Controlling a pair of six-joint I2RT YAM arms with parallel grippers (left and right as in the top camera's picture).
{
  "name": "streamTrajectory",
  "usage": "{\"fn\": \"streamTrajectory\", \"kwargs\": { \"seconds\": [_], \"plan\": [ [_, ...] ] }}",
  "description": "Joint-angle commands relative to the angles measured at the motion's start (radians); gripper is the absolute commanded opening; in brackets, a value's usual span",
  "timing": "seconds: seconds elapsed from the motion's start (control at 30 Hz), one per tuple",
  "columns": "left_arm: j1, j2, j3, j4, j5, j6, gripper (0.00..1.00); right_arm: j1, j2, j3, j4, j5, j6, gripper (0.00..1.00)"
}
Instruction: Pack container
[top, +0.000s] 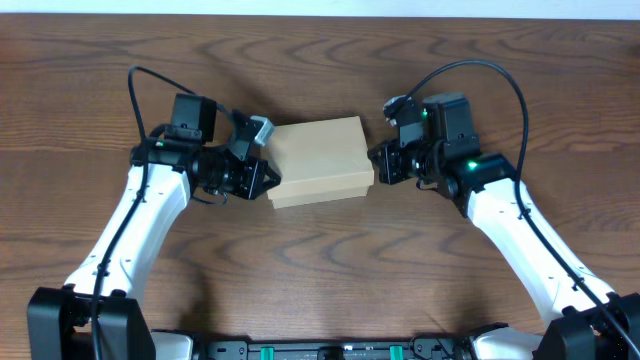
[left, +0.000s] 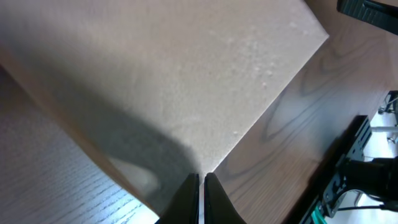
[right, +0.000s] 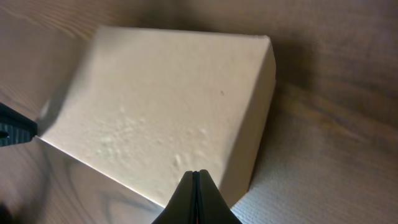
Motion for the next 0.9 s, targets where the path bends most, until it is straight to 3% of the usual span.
{"fn": "streamTrajectory", "kwargs": {
  "seconds": [0.0,0.87],
  "plan": [
    [-0.004,0.002,-0.028,0.017,-0.03,-0.023,0.05,0.01,0.008,-0.043,0.023,0.013,-0.015,0.01],
    [-0.003,0.002,-0.074,0.052,-0.076,-0.053,0.06,0.01,0.096,-0.133,0.064,0.035,0.014,0.01]
  ]
}}
